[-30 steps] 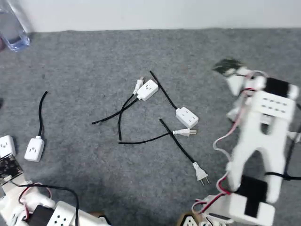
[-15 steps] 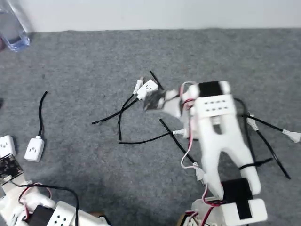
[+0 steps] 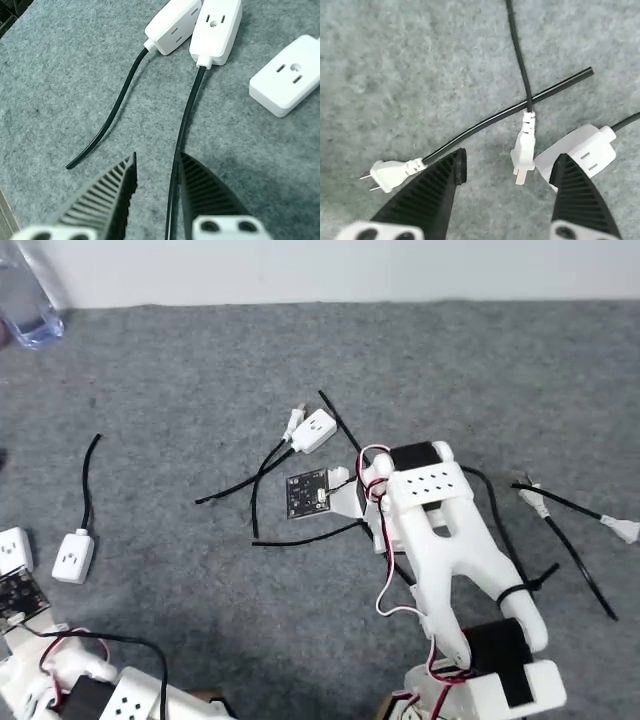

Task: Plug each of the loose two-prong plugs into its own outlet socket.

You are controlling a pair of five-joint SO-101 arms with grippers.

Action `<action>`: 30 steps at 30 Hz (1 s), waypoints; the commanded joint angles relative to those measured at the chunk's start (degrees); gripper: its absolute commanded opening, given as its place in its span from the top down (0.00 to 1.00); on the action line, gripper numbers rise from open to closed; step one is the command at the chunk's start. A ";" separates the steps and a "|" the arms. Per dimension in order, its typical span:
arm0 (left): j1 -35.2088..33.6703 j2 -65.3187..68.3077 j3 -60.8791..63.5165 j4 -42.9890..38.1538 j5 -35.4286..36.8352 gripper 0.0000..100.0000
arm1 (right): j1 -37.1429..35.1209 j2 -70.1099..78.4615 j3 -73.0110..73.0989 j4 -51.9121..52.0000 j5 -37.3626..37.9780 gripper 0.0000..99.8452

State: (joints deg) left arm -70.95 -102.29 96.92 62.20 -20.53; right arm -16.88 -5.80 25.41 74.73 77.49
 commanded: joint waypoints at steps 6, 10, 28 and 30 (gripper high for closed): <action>0.00 0.26 -0.40 0.44 -0.26 0.88 | -0.04 0.92 -0.44 -4.00 0.53 0.73; 0.00 0.26 -0.40 0.44 -0.26 0.88 | 0.48 6.99 -2.55 -4.44 0.53 0.73; 0.26 0.26 -0.40 0.44 -0.26 0.88 | 4.79 22.02 -11.78 -4.70 0.62 0.79; 0.26 0.26 -0.40 0.44 -0.26 0.88 | 5.49 22.99 -12.31 -4.70 0.62 0.91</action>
State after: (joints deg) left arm -70.95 -102.29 96.92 62.20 -20.53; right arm -13.10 16.62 15.47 70.42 77.58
